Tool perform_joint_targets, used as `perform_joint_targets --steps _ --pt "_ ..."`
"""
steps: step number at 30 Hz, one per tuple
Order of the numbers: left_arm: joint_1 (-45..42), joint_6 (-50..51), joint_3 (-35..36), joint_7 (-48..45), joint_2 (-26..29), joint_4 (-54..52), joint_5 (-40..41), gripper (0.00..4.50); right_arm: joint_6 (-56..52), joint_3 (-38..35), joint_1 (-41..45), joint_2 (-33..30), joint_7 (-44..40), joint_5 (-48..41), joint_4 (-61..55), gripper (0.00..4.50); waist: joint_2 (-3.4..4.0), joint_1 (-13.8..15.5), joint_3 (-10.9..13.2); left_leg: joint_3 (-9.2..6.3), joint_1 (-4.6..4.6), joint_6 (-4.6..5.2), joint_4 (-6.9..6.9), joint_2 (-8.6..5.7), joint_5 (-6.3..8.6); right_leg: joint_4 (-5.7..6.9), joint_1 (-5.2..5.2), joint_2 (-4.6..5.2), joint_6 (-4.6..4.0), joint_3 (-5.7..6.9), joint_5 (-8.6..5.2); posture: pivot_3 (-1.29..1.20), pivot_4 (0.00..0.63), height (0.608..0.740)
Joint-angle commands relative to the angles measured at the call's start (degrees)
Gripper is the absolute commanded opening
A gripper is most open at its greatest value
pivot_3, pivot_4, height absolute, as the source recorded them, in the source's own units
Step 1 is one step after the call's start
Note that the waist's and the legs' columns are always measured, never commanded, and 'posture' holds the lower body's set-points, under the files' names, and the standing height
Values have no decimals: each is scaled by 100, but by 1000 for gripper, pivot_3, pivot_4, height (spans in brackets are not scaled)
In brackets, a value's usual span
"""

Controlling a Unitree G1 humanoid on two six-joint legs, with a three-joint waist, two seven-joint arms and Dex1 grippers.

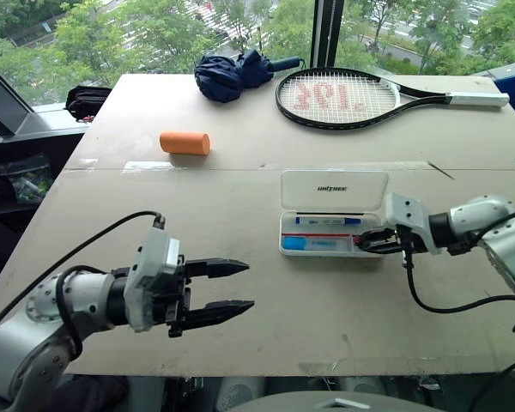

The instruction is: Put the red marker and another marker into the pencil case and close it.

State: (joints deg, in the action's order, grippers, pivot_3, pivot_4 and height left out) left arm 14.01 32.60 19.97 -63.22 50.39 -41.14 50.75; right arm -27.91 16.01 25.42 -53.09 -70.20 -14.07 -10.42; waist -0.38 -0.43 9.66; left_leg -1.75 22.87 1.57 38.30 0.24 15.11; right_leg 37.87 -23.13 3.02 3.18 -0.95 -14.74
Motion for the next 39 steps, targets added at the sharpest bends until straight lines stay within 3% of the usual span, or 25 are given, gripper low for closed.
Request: perform_joint_targets --steps 1,2,3,6,11,13,15,16,17,19,25,29,32,34,39 --pt "62 -71 186 57 47 -257 81 2822 455 37 82 -97 -281 209 207 1025 0 -4 0 0 0 0 0 0 0 0 0 0 0 0 0 0 150 730" --pt "78 -65 192 77 44 -278 89 2822 547 42 73 -98 -337 243 276 1317 0 -3 0 0 -1 0 0 0 0 0 0 0 0 0 0 0 150 730" --pt "89 -61 195 97 42 -293 96 2822 607 28 64 -99 -376 258 317 2004 0 -3 0 0 -1 0 0 0 0 0 0 0 0 0 0 0 150 730" --pt "114 -45 210 163 38 -328 127 2822 566 -229 16 -120 -455 61 256 3102 1 -6 0 0 -1 0 0 0 0 1 0 1 0 -1 0 0 150 730" --pt "113 -48 207 250 35 -314 168 2822 -385 -1096 -17 -128 -459 -956 47 3102 1 -1 1 0 0 0 0 0 0 2 0 5 0 -1 1 0 150 730" --pt "130 -54 209 289 11 -296 176 2822 -1083 -1606 127 -78 -283 -1486 187 2565 2 5 1 -1 -1 0 0 0 0 1 0 5 0 0 1 0 150 730" --pt "143 -61 208 308 2 -287 182 2822 -1616 -1908 396 -27 -155 -1869 353 1754 2 4 1 0 -1 0 0 0 0 1 0 7 -1 -2 1 0 150 730" --pt "146 -64 208 320 1 -285 188 2822 -1774 -1972 646 51 11 -1903 517 1400 2 -14 2 0 0 0 0 0 0 2 0 7 -1 -2 1 0 150 730" --pt "149 -65 215 336 3 -287 201 2822 -1923 -1974 986 160 220 -1867 788 727 4 -24 2 3 -2 0 0 0 0 2 0 8 -2 -4 1 0 150 730" --pt "141 -57 227 366 11 -291 233 2822 -1897 -1756 1693 429 617 -1503 1506 35 5 -58 2 12 -10 0 0 5 0 3 -1 8 -3 -14 1 0 150 730" --pt "98 -28 292 429 21 -299 289 2822 -861 -593 3664 1407 1091 104 4602 35 6 -63 3 20 -6 -1 -6 3 0 4 -8 -3 -4 -16 1 0 150 730" --pt "229 -44 370 457 -8 -382 279 2822 -275 220 4311 1804 -278 699 5801 35 7 -28 4 20 19 -6 -15 -5 -3 1 -32 4 -2 -16 2 0 150 730" --pt "430 -65 498 538 -64 -494 282 2822 -162 587 4345 1750 -1584 773 5622 35 8 -33 5 10 67 -27 -7 -6 -16 -2 -71 7 0 -6 4 0 150 730" --pt "588 -91 586 549 -103 -555 272 2822 -245 652 4244 1639 -1989 764 5255 35 12 -37 7 8 87 -28 -3 -7 -16 1 -92 11 1 -3 5 0 150 730" --pt "752 -134 557 640 -185 -644 246 2822 -1714 550 3035 1064 -2008 23 2313 35 12 -2 7 -14 91 -17 -1 -6 -9 4 -91 31 0 5 4 0 150 730"
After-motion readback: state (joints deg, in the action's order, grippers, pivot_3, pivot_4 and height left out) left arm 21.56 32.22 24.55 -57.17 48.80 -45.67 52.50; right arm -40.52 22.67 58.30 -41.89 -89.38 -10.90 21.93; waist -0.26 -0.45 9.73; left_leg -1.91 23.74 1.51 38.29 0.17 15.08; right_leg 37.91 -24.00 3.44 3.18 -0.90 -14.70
